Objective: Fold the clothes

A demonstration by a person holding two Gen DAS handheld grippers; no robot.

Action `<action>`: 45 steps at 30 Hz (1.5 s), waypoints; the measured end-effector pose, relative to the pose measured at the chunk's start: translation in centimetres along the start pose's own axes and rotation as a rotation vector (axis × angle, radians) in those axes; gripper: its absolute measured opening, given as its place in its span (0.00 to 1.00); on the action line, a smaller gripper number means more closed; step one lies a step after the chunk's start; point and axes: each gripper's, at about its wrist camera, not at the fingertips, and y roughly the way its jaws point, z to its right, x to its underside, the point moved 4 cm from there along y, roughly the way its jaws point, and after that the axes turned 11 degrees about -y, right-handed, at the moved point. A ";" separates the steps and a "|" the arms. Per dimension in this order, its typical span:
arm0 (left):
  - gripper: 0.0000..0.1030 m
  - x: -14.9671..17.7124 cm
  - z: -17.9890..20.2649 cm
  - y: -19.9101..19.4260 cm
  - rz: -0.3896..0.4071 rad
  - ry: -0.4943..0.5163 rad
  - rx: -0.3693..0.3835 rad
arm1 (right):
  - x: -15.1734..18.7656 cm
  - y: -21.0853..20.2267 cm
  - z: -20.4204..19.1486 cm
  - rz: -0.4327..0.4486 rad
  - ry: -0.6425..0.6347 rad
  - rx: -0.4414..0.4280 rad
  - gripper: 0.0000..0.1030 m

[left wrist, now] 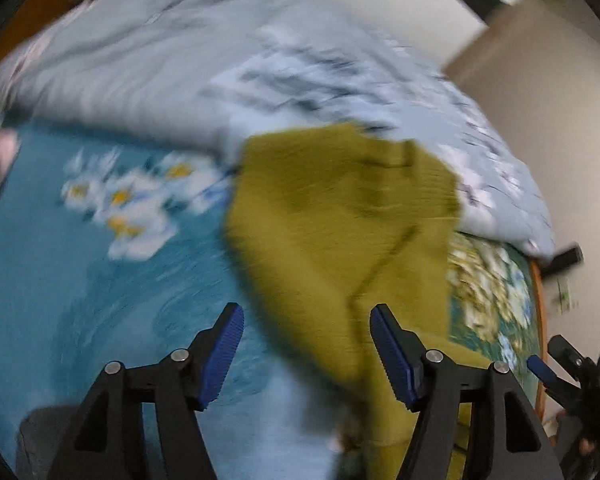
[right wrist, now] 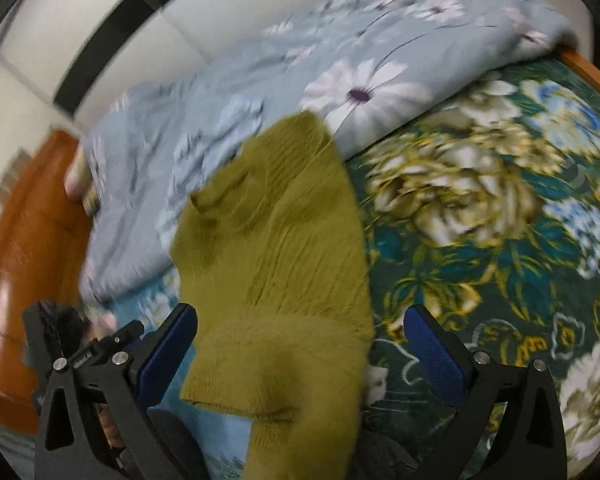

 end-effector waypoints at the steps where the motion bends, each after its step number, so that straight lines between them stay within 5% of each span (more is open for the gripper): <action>1: 0.68 0.2 -0.9 0.8 -0.022 -0.028 -0.005 | -0.5 1.4 -1.2 -0.035 -0.043 0.005 1.00; 5: 0.68 1.1 -3.2 3.1 -0.129 -0.132 -0.002 | -1.4 6.7 -6.6 -0.160 -0.215 -0.007 1.00; 8: 0.68 1.5 -4.0 3.3 -0.137 -0.146 0.001 | -0.8 10.4 -10.8 -0.258 -0.330 -0.019 0.97; 13: 0.68 0.8 -5.4 2.1 -0.110 -0.167 0.014 | 2.7 13.6 -14.9 -0.406 -0.469 0.002 0.69; 16: 0.70 0.6 -6.0 1.4 -0.089 -0.200 0.020 | 4.6 14.0 -15.0 -0.449 -0.547 0.099 0.62; 18: 0.70 0.6 -6.3 0.8 -0.085 -0.211 0.028 | 5.6 13.9 -14.9 -0.462 -0.600 0.163 0.41; 19: 0.70 0.7 -6.4 0.5 -0.084 -0.216 0.033 | 5.8 13.6 -14.8 -0.465 -0.611 0.176 0.39; 20: 0.70 0.8 -6.5 0.2 -0.080 -0.218 0.036 | 5.9 13.2 -14.6 -0.465 -0.611 0.180 0.31; 21: 0.70 0.8 -6.6 -0.2 -0.074 -0.218 0.038 | 5.9 12.7 -14.4 -0.461 -0.607 0.189 0.13; 22: 0.70 0.8 -6.5 -0.5 -0.068 -0.218 0.038 | 5.7 12.1 -14.1 -0.450 -0.605 0.201 0.10; 29: 0.70 1.6 -6.5 -3.6 -0.016 -0.204 0.024 | 4.2 6.8 -10.7 -0.336 -0.563 0.265 0.09; 36: 0.70 2.5 -5.6 -8.5 0.062 -0.134 -0.014 | 3.2 0.2 -1.7 -0.191 -0.355 0.309 0.09; 45: 0.74 4.3 -3.2 -15.6 0.223 -0.116 -0.024 | 5.2 -4.1 4.8 -0.061 -0.225 0.285 0.09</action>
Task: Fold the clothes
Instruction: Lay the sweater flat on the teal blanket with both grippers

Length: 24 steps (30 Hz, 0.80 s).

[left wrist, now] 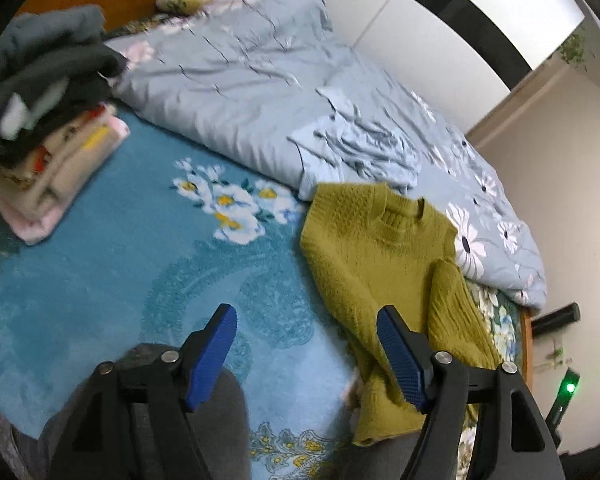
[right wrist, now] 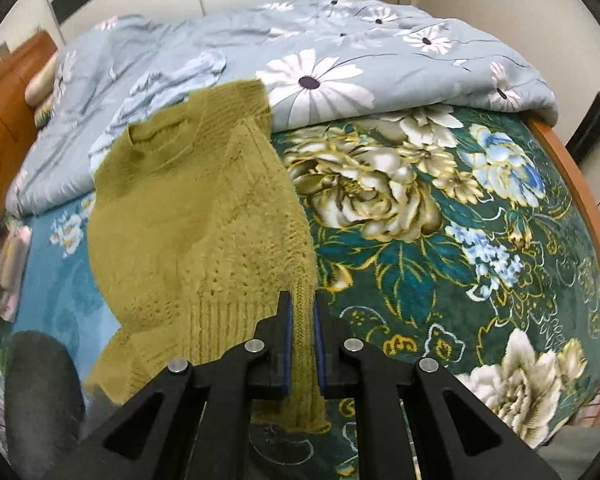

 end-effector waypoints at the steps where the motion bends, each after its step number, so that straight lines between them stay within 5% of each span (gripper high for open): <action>1: 0.74 0.0 0.4 -0.2 0.004 0.011 -0.016 | 0.5 0.0 0.5 0.013 0.012 -0.009 0.09; 6: 0.74 0.2 3.0 -1.3 0.052 0.094 -0.092 | 5.1 3.3 4.1 0.005 0.131 -0.069 0.09; 12: 0.74 0.0 4.7 -1.7 0.089 0.052 -0.129 | 8.7 8.2 8.9 -0.072 0.225 -0.140 0.09; 18: 0.77 -0.8 5.5 -2.1 0.121 -0.018 -0.089 | 8.4 8.5 9.2 -0.143 0.130 -0.150 0.09; 24: 0.78 -1.6 5.4 2.1 0.023 -0.016 -0.038 | 6.8 7.1 8.5 -0.229 0.098 -0.082 0.09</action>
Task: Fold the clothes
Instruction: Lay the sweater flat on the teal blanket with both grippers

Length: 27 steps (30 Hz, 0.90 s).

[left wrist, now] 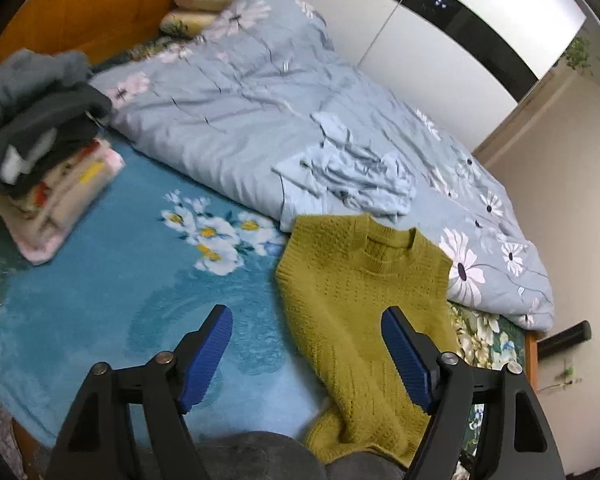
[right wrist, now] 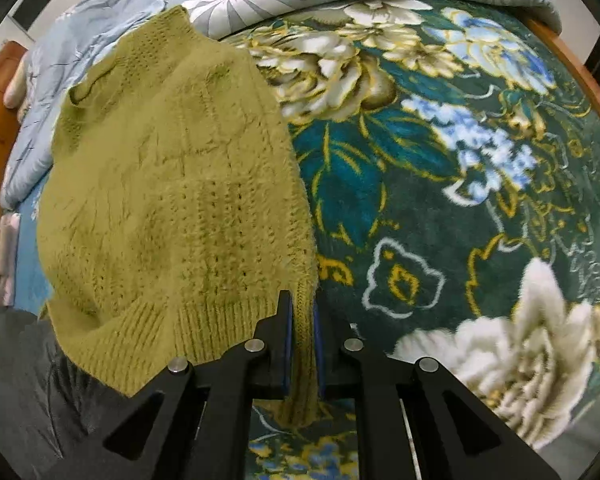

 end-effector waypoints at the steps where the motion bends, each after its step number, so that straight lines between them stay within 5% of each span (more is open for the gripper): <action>1: 0.78 0.0 -0.3 1.3 -0.030 0.001 -0.006 | -0.3 -0.2 -0.1 -0.002 0.003 0.015 0.09; 10: 0.78 3.3 -2.7 11.3 -0.285 0.064 -0.041 | 0.2 -0.5 -0.4 -0.038 0.153 0.117 0.09; 20: 0.78 0.5 -4.4 17.4 -0.320 -0.006 0.000 | -1.9 -1.5 -1.7 -0.125 0.059 0.307 0.09; 27: 0.78 -3.2 -4.5 21.7 -0.326 -0.030 0.022 | -2.4 -1.8 -2.8 -0.134 0.066 0.263 0.12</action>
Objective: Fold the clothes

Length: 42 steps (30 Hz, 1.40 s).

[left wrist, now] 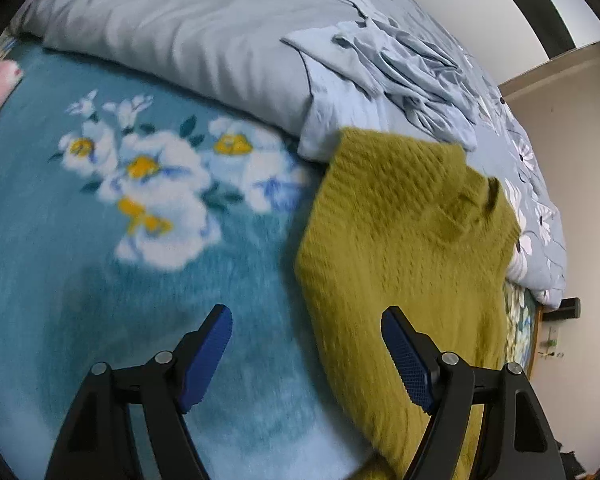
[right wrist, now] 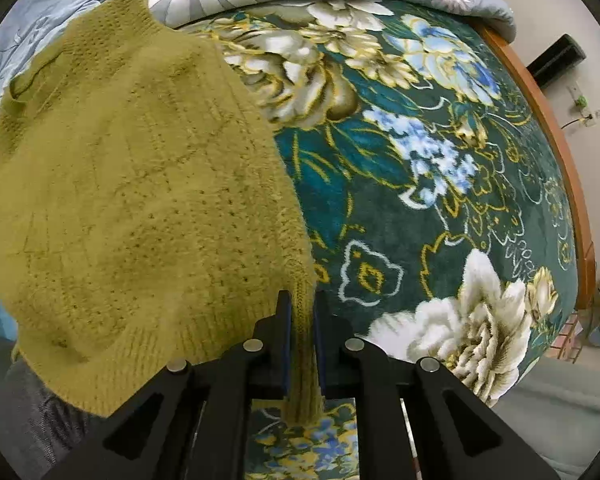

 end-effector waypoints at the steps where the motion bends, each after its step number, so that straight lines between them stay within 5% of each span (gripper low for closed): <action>1: 0.78 -0.7 0.1 0.3 0.002 0.007 0.004 | -0.4 -0.2 -0.1 0.003 -0.001 -0.008 0.14; 6: 0.78 -3.9 1.1 1.9 0.014 0.055 0.011 | -5.8 -1.4 -1.2 0.080 -0.015 -0.063 0.34; 13: 0.78 -6.5 3.5 4.9 0.034 0.140 0.013 | -19.7 -1.2 -8.4 0.211 -0.175 -0.173 0.38; 21: 0.76 -6.6 5.0 6.9 0.031 0.148 0.080 | -32.1 3.0 -11.9 0.261 -0.262 -0.150 0.39; 25: 0.58 -6.3 5.4 7.7 0.033 0.144 0.092 | -34.3 4.6 -12.1 0.244 -0.205 -0.225 0.40; 28: 0.26 -6.1 5.6 7.8 0.054 0.149 0.076 | -34.4 4.8 -12.5 0.251 -0.172 -0.278 0.40; 30: 0.14 -5.8 6.0 7.5 0.068 0.161 0.072 | -34.2 4.6 -12.9 0.252 -0.160 -0.317 0.41; 32: 0.10 -5.5 6.5 6.9 0.093 0.178 0.069 | -33.7 4.3 -13.4 0.254 -0.169 -0.322 0.32; 33: 0.09 -5.2 6.7 6.2 0.111 0.185 0.076 | -33.3 4.2 -13.7 0.247 -0.180 -0.314 0.07; 42: 0.07 -6.6 13.6 -1.8 0.311 0.350 0.200 | -33.8 -3.6 -13.2 0.449 -0.201 -0.333 0.07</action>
